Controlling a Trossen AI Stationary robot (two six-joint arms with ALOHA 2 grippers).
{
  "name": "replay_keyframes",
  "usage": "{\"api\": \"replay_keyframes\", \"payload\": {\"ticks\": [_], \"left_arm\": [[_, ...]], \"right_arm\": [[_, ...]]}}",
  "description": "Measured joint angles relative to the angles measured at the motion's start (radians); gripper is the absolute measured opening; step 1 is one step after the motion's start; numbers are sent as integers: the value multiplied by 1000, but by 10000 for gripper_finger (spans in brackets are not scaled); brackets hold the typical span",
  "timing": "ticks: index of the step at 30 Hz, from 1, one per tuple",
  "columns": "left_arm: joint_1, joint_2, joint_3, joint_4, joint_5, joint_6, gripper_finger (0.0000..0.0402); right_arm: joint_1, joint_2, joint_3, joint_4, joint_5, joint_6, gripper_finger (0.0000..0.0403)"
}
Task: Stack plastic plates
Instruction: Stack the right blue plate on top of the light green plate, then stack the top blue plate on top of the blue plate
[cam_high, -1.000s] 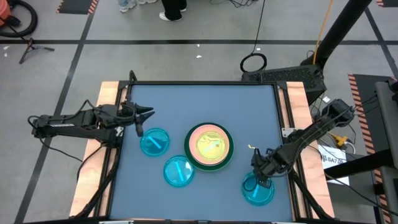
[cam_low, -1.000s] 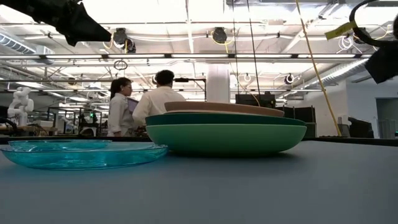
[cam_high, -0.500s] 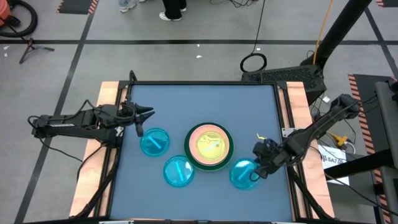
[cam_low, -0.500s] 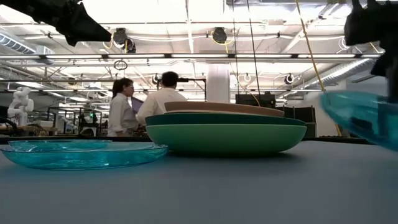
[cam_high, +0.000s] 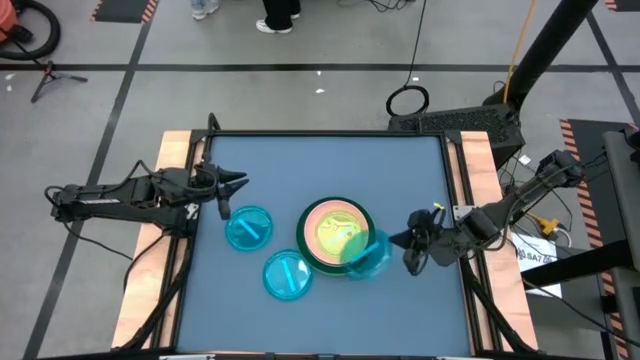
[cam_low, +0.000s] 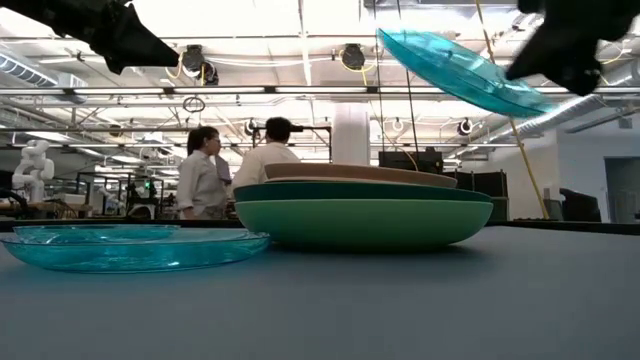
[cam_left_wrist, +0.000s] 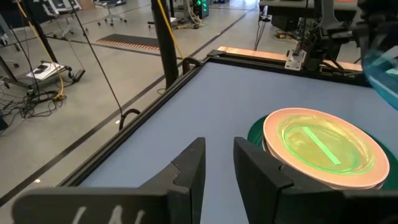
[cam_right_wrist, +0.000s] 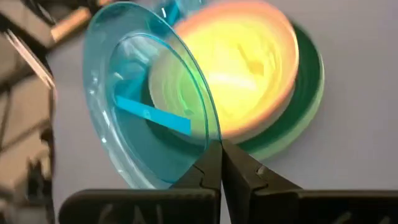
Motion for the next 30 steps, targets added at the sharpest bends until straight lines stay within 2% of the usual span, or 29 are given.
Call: {"api": "replay_keyframes", "payload": {"ticks": [7, 12, 22, 30], "left_arm": [[0, 0, 0, 1, 0, 0, 91], [0, 0, 0, 1, 0, -1, 91], [0, 0, 0, 1, 0, -2, 91], [0, 0, 0, 1, 0, -4, 91]], "right_arm": [[-137, 63, 0, 176, 16, -122, 0], [-232, 114, 0, 194, -37, -154, 0], [-342, 171, 0, 224, -48, -148, 6], [-387, 181, 0, 222, -275, -156, 57]]}}
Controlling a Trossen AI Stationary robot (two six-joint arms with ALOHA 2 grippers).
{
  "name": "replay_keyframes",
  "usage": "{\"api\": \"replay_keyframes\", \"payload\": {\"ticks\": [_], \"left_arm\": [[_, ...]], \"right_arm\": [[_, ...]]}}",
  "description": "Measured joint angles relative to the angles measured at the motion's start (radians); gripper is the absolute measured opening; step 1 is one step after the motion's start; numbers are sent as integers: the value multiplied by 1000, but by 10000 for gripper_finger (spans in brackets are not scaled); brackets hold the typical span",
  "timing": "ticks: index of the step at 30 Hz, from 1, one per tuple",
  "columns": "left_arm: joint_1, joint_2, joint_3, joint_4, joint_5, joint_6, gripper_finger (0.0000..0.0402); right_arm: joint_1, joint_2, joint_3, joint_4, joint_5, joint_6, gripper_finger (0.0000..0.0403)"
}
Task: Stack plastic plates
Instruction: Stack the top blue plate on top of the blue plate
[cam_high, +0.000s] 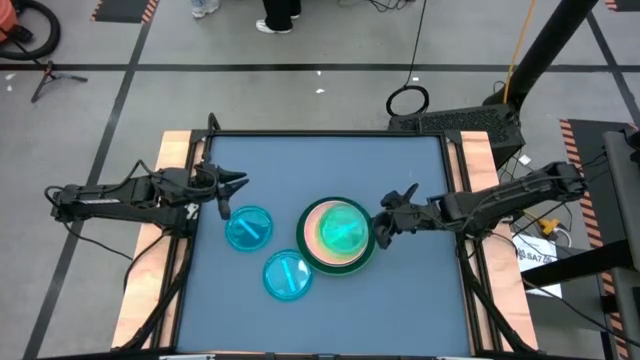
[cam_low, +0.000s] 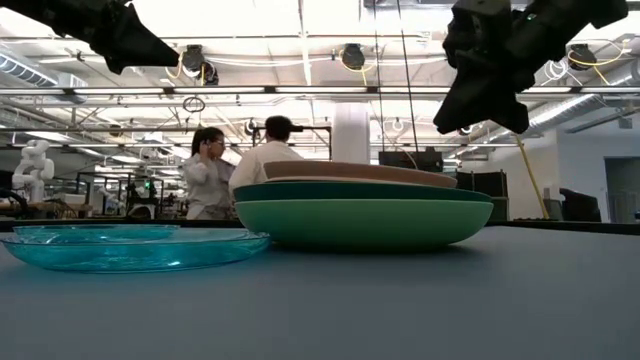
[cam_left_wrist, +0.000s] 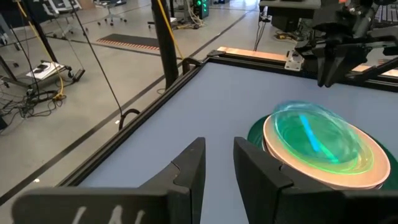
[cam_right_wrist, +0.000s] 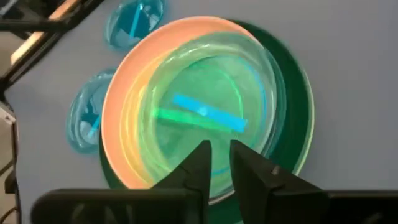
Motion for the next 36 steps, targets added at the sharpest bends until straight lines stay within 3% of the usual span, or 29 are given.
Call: {"api": "replay_keyframes", "payload": {"ticks": [4, 10, 16, 24, 29, 36], "left_arm": [[0, 0, 0, 4, 0, -5, 91], [0, 0, 0, 8, -1, -56, 91], [-2, 24, 1, -31, -1, -203, 91], [-2, 179, 1, -129, -3, -424, 91], [13, 302, 1, -205, 4, -535, 91], [110, 496, 0, -251, 205, -520, 90]], "right_arm": [[0, -4, 0, -2, 6, -42, 78], [0, -10, 0, -4, 102, -183, 86], [0, -10, 0, 1, 211, -369, 86], [-1, -10, 0, 51, 350, -614, 86], [-26, -10, 0, 182, 369, -783, 86], [-88, -10, 0, 339, 367, -995, 86]]}}
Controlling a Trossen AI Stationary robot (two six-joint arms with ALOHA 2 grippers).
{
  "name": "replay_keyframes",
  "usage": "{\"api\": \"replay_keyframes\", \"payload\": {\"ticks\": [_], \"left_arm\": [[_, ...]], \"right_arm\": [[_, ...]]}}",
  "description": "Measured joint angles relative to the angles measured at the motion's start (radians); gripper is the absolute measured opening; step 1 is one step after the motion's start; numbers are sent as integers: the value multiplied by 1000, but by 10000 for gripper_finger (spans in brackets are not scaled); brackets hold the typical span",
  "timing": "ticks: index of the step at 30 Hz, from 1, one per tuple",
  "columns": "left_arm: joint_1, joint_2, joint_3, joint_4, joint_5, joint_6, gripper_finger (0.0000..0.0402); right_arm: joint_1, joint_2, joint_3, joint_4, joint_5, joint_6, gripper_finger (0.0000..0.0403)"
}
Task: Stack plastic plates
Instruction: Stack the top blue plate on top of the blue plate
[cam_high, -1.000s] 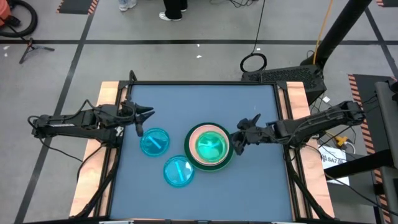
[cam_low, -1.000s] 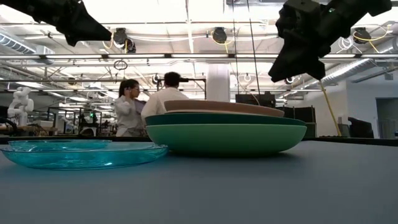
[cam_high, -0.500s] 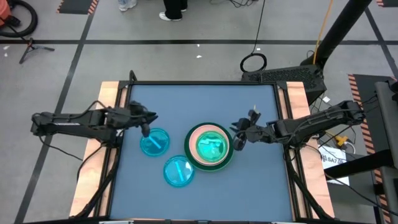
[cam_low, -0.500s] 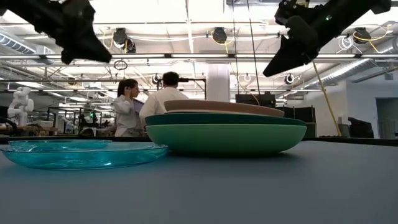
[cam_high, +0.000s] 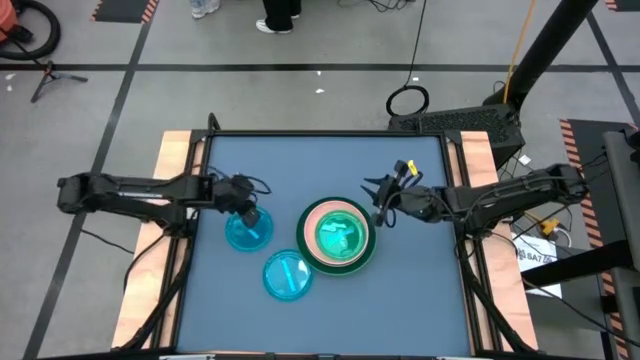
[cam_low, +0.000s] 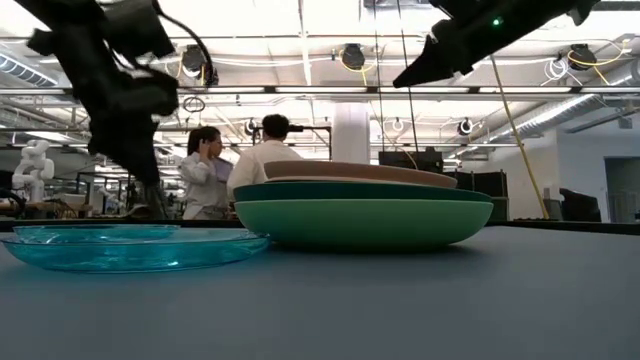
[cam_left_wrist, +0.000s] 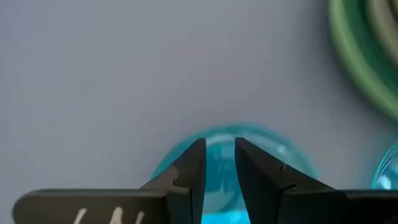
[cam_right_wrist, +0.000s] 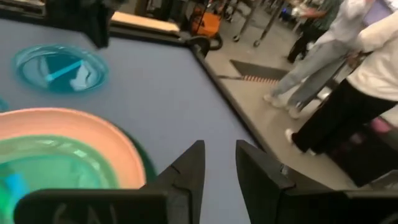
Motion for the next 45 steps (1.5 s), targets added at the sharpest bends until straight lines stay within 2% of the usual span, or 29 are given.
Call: {"api": "replay_keyframes", "payload": {"ticks": [3, 8, 18, 23, 32, 45], "left_arm": [[47, 86, 0, 4, 90, 99, 90], [100, 208, 12, 13, 186, 305, 90], [105, 332, 167, -55, 152, 644, 90], [105, 362, 171, -65, 91, 700, 105], [105, 428, 171, -59, 81, 702, 188], [104, 511, 171, -45, 81, 749, 193]], "right_arm": [[-31, 0, 0, 22, -9, -23, 86], [-72, 0, 0, 22, -109, -18, 86], [-87, 0, 0, 13, -141, -3, 86], [-87, 0, 0, -4, -159, -3, 86], [-87, 0, 0, -10, -159, -3, 86], [-87, 0, 0, -19, -159, -3, 86]]}}
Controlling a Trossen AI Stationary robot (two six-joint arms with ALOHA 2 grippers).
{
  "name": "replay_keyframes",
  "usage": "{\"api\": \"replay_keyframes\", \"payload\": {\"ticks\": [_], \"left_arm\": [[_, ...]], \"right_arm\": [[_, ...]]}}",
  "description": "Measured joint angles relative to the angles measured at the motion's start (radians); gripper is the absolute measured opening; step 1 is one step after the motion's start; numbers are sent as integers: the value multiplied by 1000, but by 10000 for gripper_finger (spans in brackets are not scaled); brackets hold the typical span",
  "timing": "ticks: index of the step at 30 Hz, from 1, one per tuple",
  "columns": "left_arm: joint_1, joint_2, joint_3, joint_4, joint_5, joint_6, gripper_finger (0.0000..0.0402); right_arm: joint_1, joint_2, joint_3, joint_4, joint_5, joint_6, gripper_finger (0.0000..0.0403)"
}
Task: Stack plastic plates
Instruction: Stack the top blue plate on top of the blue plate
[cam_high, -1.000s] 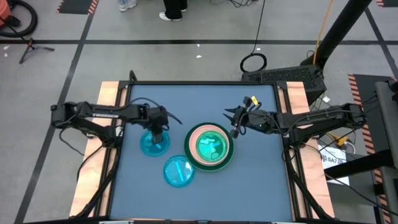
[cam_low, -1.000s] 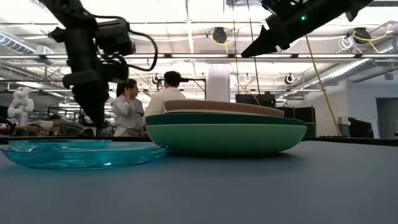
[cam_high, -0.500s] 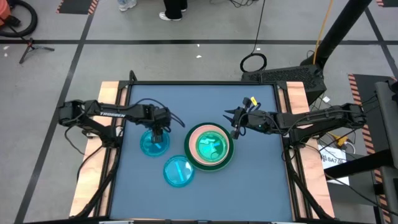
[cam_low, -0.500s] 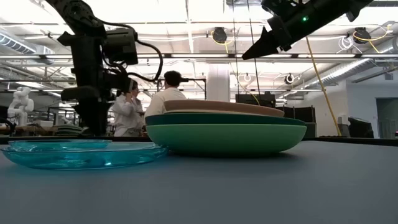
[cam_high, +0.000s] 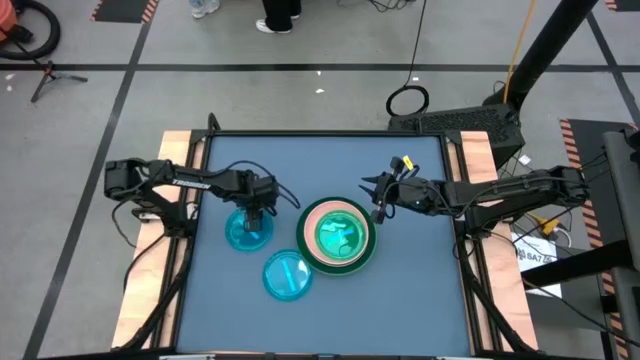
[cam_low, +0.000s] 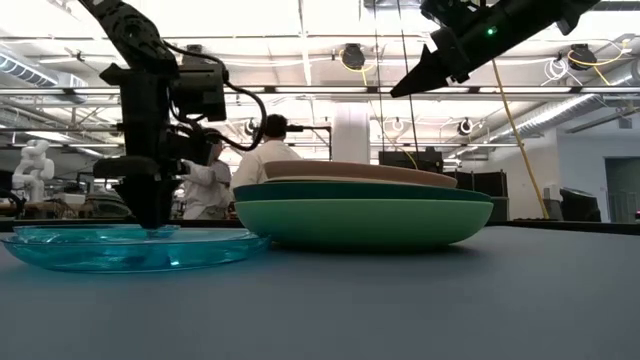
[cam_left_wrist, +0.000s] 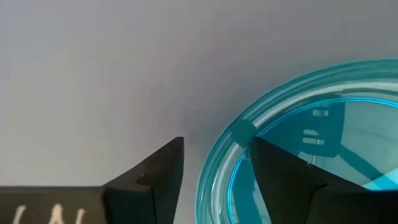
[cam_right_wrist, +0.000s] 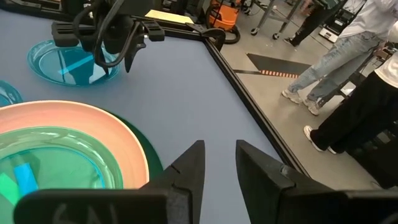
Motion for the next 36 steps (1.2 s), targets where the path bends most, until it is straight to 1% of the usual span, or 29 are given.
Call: {"api": "replay_keyframes", "payload": {"ticks": [3, 5, 16, 21, 29, 34, 36], "left_arm": [[-1, 6, 2, -1, 0, 26, 192], [-1, 6, 2, -1, 0, 38, 183], [-7, 7, 1, -24, -8, 45, 77], [-12, 7, 1, -43, -28, 27, 47], [-12, 0, 0, -59, -31, 2, 40], [-13, 0, 0, -73, -57, -21, 40], [-12, 1, 11, -104, -62, -31, 39]], "right_arm": [[0, 0, 0, -1, 0, 0, 86], [0, 0, 0, -1, 0, 0, 86], [0, 0, 0, -1, 0, 0, 86], [0, 0, 0, -1, 0, 0, 86], [0, 0, 0, -1, 0, 0, 86], [0, 0, 0, -1, 0, 0, 86], [0, 0, 0, -1, 0, 0, 86]]}}
